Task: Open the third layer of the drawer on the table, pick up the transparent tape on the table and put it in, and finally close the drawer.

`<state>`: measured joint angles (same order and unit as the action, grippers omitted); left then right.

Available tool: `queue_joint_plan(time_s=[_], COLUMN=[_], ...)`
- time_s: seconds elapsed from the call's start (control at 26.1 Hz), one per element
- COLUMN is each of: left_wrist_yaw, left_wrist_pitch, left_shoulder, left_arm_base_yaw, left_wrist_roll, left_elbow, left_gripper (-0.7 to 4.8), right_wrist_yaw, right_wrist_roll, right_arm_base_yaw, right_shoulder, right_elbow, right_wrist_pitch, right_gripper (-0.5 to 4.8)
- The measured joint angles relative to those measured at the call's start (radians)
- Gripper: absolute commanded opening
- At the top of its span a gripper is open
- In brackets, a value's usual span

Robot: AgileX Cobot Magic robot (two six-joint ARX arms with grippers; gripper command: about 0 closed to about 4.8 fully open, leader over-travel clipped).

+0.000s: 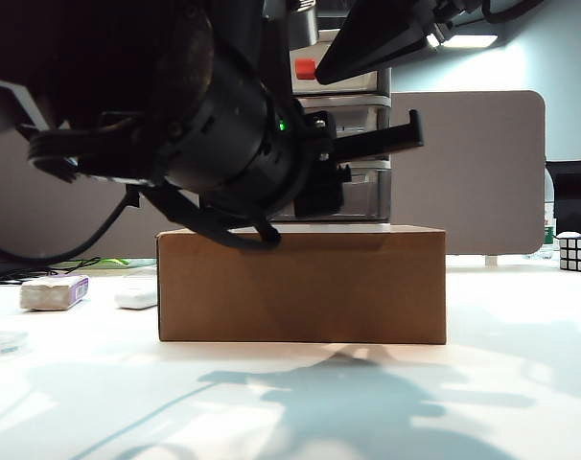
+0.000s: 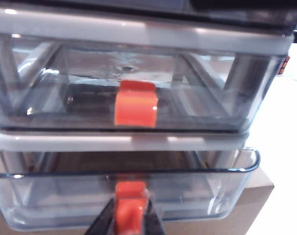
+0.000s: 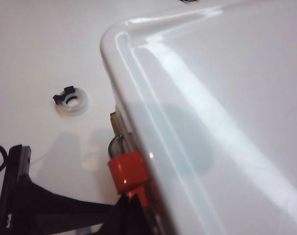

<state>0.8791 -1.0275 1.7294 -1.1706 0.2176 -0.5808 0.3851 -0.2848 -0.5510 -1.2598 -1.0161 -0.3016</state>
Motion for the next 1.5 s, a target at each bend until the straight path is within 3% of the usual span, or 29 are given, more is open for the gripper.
queue_joint_plan(time_s=[0.04, 0.54, 0.96, 1.34, 1.42, 1.5], left_wrist_yaw=[0.000, 0.011, 0.198, 0.296, 0.298, 0.303], left_wrist_pitch=[0.000, 0.007, 0.059, 0.090, 0.091, 0.111], left_shoulder=[0.000, 0.000, 0.000, 0.000, 0.000, 0.000], left_arm_base_yaw=[0.000, -0.013, -0.174, -0.270, -0.277, -0.277], left_wrist_roll=[0.000, 0.000, 0.000, 0.000, 0.002, 0.026], left_elbow=[0.000, 0.000, 0.000, 0.000, 0.000, 0.000], left_gripper=[-0.10, -0.05, -0.05, -0.05, 0.26, 1.41], right_wrist_yaw=[0.000, -0.042, -0.064, -0.067, -0.067, -0.067], right_wrist_roll=[0.000, 0.004, 0.019, 0.019, 0.019, 0.019], right_arm_base_yaw=[0.000, -0.002, -0.001, -0.001, -0.001, -0.001], right_shoulder=[0.000, -0.032, -0.055, -0.055, -0.055, -0.055], right_elbow=[0.000, 0.000, 0.000, 0.000, 0.000, 0.000], right_wrist_pitch=[0.007, 0.059, 0.068, 0.068, 0.068, 0.068], right_gripper=[-0.05, -0.05, -0.05, -0.05, -0.05, -0.05])
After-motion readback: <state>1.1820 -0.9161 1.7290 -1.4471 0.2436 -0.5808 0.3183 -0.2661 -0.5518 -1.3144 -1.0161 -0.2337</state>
